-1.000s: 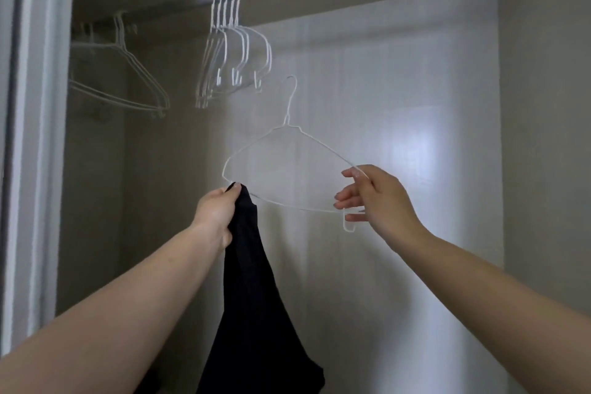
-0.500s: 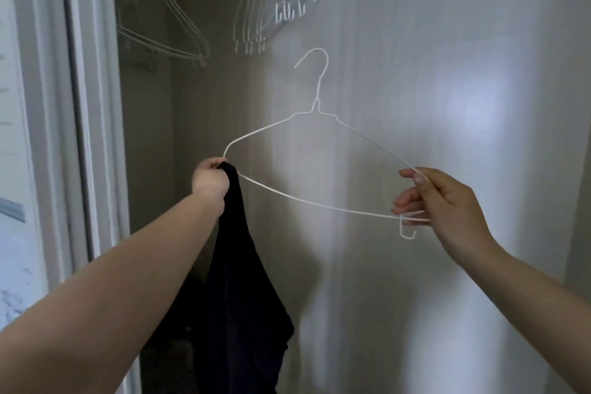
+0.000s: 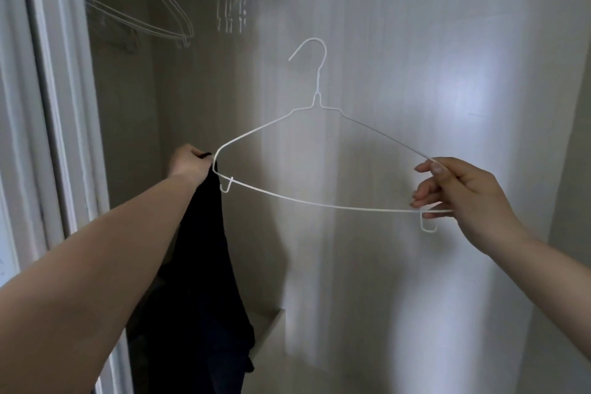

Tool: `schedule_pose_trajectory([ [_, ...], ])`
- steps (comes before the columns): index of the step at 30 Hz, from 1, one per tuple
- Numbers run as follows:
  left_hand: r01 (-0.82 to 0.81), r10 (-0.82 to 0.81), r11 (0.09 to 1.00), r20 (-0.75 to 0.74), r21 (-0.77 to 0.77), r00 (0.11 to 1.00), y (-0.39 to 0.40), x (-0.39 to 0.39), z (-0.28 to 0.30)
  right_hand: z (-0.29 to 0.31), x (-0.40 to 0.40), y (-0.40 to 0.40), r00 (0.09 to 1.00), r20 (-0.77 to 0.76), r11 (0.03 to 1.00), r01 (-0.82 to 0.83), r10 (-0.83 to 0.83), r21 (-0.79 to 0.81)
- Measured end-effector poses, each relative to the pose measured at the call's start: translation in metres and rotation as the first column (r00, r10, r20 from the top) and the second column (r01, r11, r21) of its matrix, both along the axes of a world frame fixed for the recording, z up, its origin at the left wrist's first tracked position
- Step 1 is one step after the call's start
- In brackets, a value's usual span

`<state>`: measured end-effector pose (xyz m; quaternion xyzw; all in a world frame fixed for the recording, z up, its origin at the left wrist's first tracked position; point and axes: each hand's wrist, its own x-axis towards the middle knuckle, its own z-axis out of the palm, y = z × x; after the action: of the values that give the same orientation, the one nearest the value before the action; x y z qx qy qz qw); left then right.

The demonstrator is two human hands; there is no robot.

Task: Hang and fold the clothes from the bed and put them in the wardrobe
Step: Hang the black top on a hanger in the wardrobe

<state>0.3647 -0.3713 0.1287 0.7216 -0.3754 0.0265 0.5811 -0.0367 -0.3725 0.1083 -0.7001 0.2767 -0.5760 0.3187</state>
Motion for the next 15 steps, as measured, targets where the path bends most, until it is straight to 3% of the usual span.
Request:
schedule_pose_trajectory([
  [10, 0.132, -0.135, 0.99, -0.053, -0.046, 0.989, -0.009, -0.008, -0.008, -0.006, 0.0, -0.003, 0.999, -0.038, 1.0, 0.016, -0.016, -0.012],
  [15, 0.299, -0.299, 0.953, -0.004, -0.054, 0.954, -0.017, -0.032, -0.004, -0.014, 0.012, -0.003, 0.995, -0.104, 0.999, -0.011, 0.006, -0.051],
])
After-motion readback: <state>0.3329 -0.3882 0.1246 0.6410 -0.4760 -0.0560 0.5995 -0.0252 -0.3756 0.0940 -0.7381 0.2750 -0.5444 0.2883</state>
